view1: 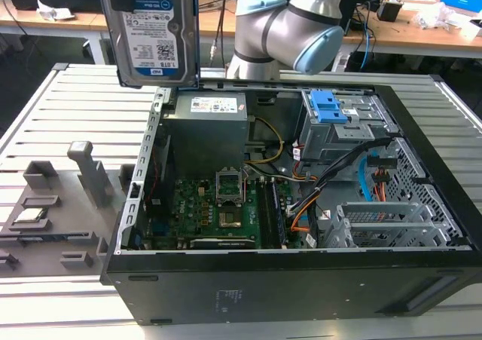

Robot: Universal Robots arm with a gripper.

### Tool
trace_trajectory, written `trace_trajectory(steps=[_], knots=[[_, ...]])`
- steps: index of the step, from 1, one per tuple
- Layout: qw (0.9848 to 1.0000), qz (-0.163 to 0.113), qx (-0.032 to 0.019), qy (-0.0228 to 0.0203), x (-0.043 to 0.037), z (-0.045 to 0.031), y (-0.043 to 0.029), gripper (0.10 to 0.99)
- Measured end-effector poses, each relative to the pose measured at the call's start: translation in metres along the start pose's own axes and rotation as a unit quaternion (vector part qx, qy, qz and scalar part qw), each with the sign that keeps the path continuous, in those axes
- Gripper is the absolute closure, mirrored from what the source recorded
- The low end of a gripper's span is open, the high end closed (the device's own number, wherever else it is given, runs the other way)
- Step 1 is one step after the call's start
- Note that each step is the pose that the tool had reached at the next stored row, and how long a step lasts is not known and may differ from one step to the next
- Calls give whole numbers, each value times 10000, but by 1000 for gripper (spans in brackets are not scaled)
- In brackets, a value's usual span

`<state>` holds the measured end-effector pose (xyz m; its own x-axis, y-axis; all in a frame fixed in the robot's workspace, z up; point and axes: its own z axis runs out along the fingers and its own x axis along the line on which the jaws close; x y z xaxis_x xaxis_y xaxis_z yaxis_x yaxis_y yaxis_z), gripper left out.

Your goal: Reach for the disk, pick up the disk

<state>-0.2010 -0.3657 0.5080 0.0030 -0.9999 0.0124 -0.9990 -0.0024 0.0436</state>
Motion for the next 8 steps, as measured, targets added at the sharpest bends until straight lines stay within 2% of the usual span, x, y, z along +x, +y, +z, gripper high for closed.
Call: trace_trajectory(steps=[2, 8], knots=[[10000, 0, 1, 0, -4, -4, -113, 718], [10000, 0, -1, 1, -15, -16, -367, 718]])
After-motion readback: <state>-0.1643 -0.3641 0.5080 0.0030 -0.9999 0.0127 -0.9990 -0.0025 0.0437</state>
